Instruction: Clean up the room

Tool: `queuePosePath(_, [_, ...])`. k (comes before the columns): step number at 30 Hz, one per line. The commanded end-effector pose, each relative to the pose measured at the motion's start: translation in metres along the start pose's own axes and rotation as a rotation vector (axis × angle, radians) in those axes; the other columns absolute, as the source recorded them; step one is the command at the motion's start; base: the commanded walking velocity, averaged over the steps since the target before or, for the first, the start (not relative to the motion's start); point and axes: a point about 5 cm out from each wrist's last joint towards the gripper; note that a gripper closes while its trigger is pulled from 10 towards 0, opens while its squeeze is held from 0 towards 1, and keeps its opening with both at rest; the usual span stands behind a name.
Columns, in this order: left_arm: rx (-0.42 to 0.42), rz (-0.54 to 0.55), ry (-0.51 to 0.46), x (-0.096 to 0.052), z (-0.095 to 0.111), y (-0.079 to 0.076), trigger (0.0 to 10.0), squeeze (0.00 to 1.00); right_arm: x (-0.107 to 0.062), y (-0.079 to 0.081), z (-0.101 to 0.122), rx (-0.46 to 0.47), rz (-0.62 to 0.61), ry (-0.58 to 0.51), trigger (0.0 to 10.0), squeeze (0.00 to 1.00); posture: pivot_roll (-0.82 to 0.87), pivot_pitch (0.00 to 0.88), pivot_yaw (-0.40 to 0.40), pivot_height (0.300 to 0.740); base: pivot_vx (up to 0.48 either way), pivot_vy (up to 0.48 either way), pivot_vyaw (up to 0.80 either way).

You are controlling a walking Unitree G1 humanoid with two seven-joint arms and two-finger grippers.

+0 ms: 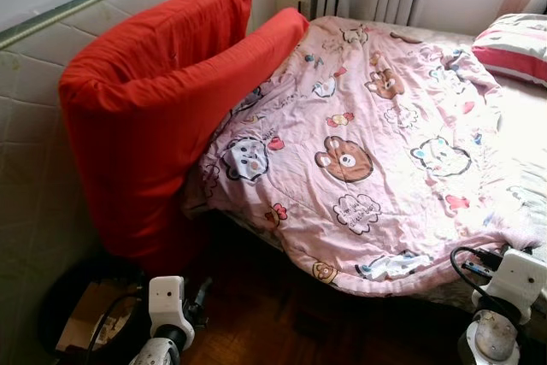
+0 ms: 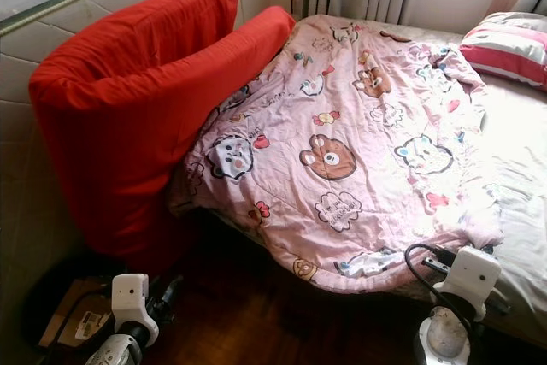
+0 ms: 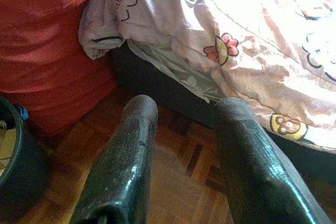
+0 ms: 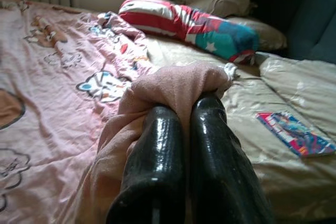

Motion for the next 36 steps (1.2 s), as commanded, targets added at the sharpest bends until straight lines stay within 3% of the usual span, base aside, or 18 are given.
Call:
queuePosePath(1, [-0.002,0.006,0.031,-0.004,-0.007,0.003,10.0,0.00,-0.002,-0.001,-0.003,0.001,-0.004,0.016,10.0,0.00,-0.04,0.197,0.038,0.740,0.000,0.000,0.00])
queuePosePath(13, [0.000,-0.002,0.031,-0.003,-0.006,0.002,10.0,0.00,-0.002,-0.002,-0.003,-0.008,-0.013,0.023,10.0,0.00,-0.04,0.205,0.036,0.740,0.000,0.000,0.00])
queuePosePath(18, [0.000,-0.004,0.031,-0.003,-0.006,0.001,10.0,0.00,-0.001,-0.014,-0.003,-0.058,-0.085,0.017,10.0,0.00,-0.04,0.206,0.037,0.740,0.000,0.000,0.00])
queuePosePath(22, [0.000,-0.005,0.031,-0.003,-0.006,0.001,10.0,0.00,-0.003,-0.034,-0.010,-0.091,-0.206,0.068,10.0,0.00,-0.05,0.208,0.037,0.740,0.000,0.000,0.00])
queuePosePath(30, [0.000,-0.005,0.031,-0.003,-0.006,0.001,10.0,0.00,-0.003,-0.036,-0.011,-0.091,-0.215,0.074,10.0,0.00,-0.05,0.208,0.037,0.740,0.000,0.000,0.00])
queuePosePath(31, [-0.001,-0.007,0.033,-0.003,-0.007,0.001,10.0,0.00,-0.006,-0.046,-0.016,-0.060,-0.290,0.108,10.0,0.00,-0.04,0.211,0.037,0.740,0.000,0.000,0.00])
queuePosePath(35, [-0.002,-0.009,0.034,-0.003,-0.007,0.000,10.0,0.00,-0.008,-0.050,-0.018,-0.050,-0.332,0.120,10.0,0.00,-0.04,0.211,0.037,0.740,0.000,0.000,0.00])
queuePosePath(36, [-0.001,-0.010,0.034,-0.003,-0.007,0.000,10.0,0.00,-0.008,-0.051,-0.018,-0.054,-0.346,0.120,10.0,0.07,-0.04,0.211,0.037,0.740,0.000,0.000,0.00])
Point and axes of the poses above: a point about 5 cm out from each wrist's last joint towards the gripper, its own x axis pointing out of the wrist towards the gripper, its own z axis along the axis of the wrist's last joint, y = z × x, and after that the axes turned 13 degrees about x, right-handed
